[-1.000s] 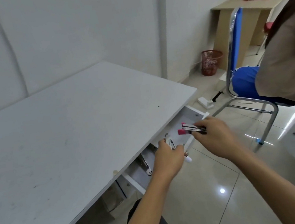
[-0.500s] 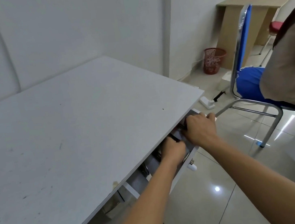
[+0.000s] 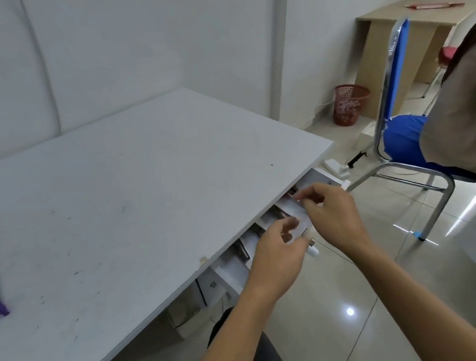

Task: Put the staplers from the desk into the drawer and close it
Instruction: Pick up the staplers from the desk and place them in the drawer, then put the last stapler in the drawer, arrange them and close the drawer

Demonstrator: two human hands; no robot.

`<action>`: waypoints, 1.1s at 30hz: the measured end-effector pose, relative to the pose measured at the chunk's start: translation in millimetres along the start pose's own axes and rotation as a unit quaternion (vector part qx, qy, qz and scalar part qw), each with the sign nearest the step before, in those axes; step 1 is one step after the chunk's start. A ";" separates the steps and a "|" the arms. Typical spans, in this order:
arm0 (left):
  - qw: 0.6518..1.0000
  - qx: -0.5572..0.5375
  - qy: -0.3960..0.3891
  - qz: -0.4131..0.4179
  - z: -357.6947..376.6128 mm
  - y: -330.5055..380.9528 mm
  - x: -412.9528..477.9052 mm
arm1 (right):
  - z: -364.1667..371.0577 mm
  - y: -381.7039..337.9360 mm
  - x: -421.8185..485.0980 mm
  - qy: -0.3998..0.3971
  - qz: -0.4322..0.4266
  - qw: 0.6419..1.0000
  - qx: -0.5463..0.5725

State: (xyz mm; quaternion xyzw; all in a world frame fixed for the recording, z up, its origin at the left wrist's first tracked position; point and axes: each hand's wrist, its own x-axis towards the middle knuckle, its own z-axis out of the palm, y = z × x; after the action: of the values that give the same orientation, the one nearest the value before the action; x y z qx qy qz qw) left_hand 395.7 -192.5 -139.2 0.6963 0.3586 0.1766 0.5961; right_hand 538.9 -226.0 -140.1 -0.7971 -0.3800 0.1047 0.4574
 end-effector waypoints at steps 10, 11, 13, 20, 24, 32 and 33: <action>0.952 0.115 0.263 0.103 -151.7 -18.7 -113.1 | 69.5 -113.2 -49.3 -0.183 -0.064 0.976 0.101; 0.942 0.120 0.297 0.100 -171.0 -26.6 -123.1 | 82.6 -122.9 -54.9 -0.200 -0.075 0.972 0.102; 0.919 0.138 0.357 0.089 -211.3 -44.4 -144.7 | 112.3 -145.7 -68.4 -0.226 -0.092 0.964 0.103; 0.867 0.150 0.475 -0.023 -304.0 -103.2 -191.9 | 204.4 -199.6 -110.3 -0.329 -0.148 0.932 0.047; 0.881 0.160 0.445 -0.028 -310.4 -112.5 -195.5 | 247.8 -221.1 -128.9 -0.345 -0.159 0.925 0.016; 0.853 0.302 0.426 -0.025 -302.8 -119.0 -193.5 | 296.5 -257.0 -154.9 -0.200 -0.266 0.917 -0.221; 0.853 0.305 0.422 -0.020 -302.2 -118.6 -194.1 | 296.0 -258.9 -153.4 -0.201 -0.272 0.914 -0.226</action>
State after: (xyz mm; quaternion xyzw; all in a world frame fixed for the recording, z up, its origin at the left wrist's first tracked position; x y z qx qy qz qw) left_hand 25.9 -113.9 -148.9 0.6942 0.6257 0.3232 0.1486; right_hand 148.7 -65.5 -124.1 -0.7071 -0.6796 0.0461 0.1901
